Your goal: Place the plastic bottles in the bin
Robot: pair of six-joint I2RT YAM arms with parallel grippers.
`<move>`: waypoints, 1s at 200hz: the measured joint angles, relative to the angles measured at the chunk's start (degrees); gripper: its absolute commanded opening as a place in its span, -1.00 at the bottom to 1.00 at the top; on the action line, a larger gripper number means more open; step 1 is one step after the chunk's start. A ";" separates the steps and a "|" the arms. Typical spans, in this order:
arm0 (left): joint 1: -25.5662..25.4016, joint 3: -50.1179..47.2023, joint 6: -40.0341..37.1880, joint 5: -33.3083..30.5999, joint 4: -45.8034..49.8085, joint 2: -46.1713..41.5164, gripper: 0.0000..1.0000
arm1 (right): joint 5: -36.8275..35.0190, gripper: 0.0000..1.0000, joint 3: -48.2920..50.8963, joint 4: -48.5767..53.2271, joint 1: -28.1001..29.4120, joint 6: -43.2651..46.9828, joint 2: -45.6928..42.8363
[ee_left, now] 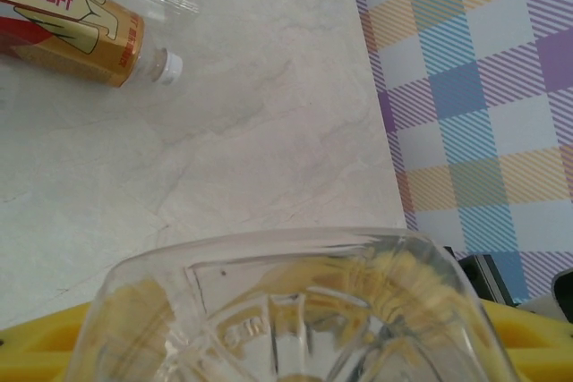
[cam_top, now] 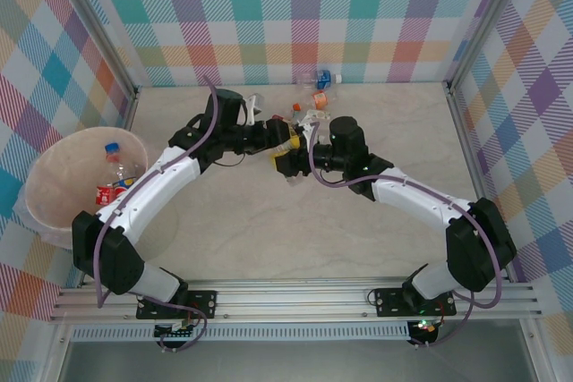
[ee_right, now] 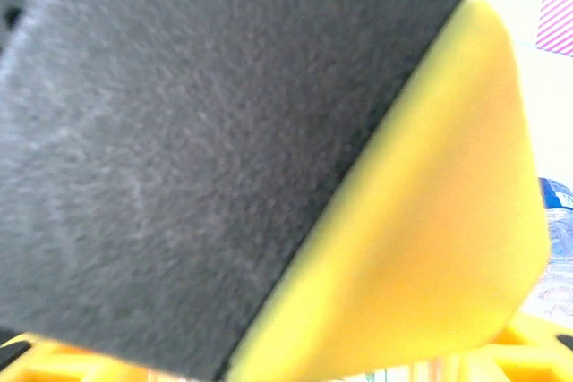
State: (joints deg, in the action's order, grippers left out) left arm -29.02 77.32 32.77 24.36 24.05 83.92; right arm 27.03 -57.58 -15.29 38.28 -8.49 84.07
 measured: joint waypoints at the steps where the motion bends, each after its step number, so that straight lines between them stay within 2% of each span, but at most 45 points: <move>1: 0.00 0.02 -0.04 0.00 0.02 0.00 0.21 | -0.02 0.37 0.00 0.02 0.00 0.07 0.00; 17: 0.00 0.28 -0.04 0.20 0.35 0.02 0.18 | -0.02 0.72 -0.02 0.28 -0.04 0.46 0.00; 51: 0.00 1.20 -0.22 -1.46 1.53 0.02 0.13 | 1.31 1.00 0.48 2.89 0.07 1.51 -1.40; 88: 0.44 2.08 -0.37 -4.17 2.47 -0.20 0.10 | -0.33 0.99 5.92 4.09 -0.07 2.08 -9.64; 114: 1.09 3.58 -1.33 -9.38 5.60 -1.42 0.09 | -3.72 0.99 7.78 5.77 0.07 2.69 -15.78; 155: 1.53 9.05 -5.03 -18.99 12.09 -6.71 0.09 | -19.30 0.99 9.97 4.39 0.22 1.92 -23.28; 200: 1.57 17.62 -11.21 -29.18 18.75 -12.39 0.09 | -34.42 0.99 10.78 4.33 0.22 -1.88 -23.06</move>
State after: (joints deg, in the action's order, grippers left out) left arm -27.44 94.94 21.56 -4.82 42.81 71.53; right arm -7.40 -46.81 -10.96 38.50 -10.37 61.01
